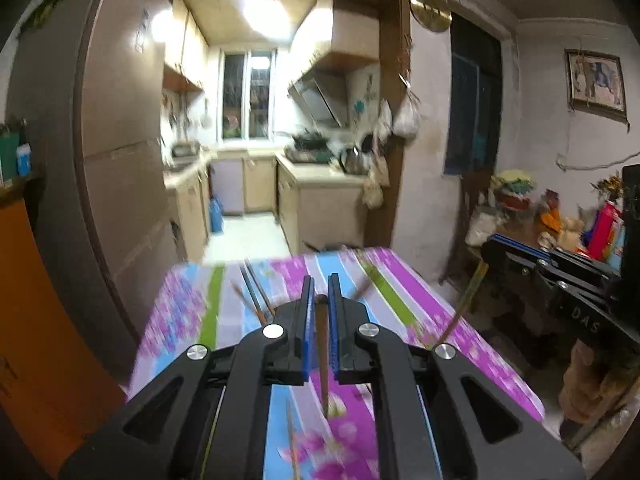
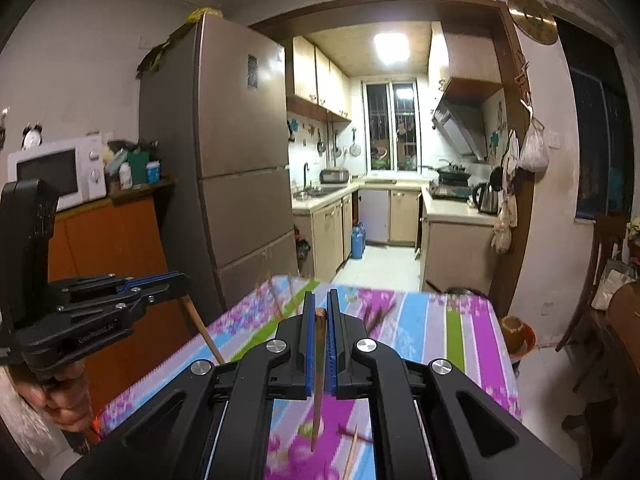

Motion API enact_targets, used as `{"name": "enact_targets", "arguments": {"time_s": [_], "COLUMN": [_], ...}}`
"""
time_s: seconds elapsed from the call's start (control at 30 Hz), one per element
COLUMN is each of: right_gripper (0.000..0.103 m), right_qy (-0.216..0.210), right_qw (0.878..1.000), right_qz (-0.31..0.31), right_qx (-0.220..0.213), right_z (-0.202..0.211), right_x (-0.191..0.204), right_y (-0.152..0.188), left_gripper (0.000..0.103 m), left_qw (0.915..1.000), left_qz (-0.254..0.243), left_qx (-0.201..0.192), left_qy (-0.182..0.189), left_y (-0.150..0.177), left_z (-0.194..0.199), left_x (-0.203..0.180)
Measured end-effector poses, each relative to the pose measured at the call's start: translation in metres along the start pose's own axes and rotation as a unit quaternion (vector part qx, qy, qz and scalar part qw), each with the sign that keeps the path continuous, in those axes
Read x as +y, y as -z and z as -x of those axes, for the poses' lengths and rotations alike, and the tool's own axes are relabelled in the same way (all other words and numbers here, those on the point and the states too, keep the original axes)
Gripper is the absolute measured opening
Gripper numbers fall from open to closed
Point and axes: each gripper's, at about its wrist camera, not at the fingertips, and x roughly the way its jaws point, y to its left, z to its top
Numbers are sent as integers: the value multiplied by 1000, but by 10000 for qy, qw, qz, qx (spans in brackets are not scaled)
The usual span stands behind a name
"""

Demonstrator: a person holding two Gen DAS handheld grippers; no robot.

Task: Organize utensils
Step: 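Lower the chopsticks into the blue holder and open both tools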

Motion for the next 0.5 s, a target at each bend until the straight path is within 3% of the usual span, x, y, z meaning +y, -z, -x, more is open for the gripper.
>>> {"name": "enact_targets", "arguments": {"time_s": [0.27, 0.5], "right_gripper": [7, 7], "right_qy": [300, 576], "right_qw": [9983, 9970], "right_qz": [-87, -224], "right_qx": [-491, -469], "right_z": [-48, -108], "right_x": [-19, -41], "right_y": [-63, -80], "left_gripper": [5, 5], "left_qw": [9986, 9982], "left_qz": [-2, -158], "left_qx": [-508, -493], "left_qy": [-131, -290], "left_y": [-65, -73], "left_z": [-42, -106], "left_x": [4, 3]}}
